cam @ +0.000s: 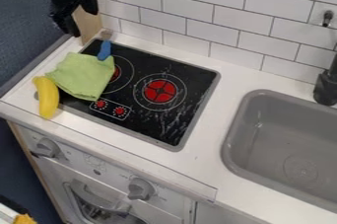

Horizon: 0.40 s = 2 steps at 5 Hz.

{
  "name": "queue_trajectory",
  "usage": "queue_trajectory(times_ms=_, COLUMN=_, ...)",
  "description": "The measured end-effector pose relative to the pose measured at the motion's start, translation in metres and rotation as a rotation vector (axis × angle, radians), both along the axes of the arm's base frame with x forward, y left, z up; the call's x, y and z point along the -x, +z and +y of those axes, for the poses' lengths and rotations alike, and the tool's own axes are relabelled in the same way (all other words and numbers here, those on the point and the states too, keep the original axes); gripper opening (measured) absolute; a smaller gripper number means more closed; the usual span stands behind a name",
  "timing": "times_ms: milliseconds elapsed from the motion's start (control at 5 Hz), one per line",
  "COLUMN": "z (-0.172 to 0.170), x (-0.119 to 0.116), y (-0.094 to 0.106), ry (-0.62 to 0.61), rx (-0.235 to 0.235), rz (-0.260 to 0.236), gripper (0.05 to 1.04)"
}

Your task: Take the green cloth and put it between the banana and the blue spoon

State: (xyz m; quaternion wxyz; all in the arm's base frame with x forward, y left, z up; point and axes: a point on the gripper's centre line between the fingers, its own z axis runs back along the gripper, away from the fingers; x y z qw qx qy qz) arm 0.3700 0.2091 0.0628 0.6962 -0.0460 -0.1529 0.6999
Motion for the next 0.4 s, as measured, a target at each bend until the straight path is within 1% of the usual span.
queue_trajectory(times_ms=200, z=-0.0088, x=-0.0002, y=-0.0003, ry=-0.028, rx=-0.026, rz=0.045, gripper=0.999)
queue_trajectory(times_ms=400, z=-0.0091, x=-0.0007, y=-0.0002, ry=-0.024, rx=-0.026, rz=0.043, gripper=0.999)
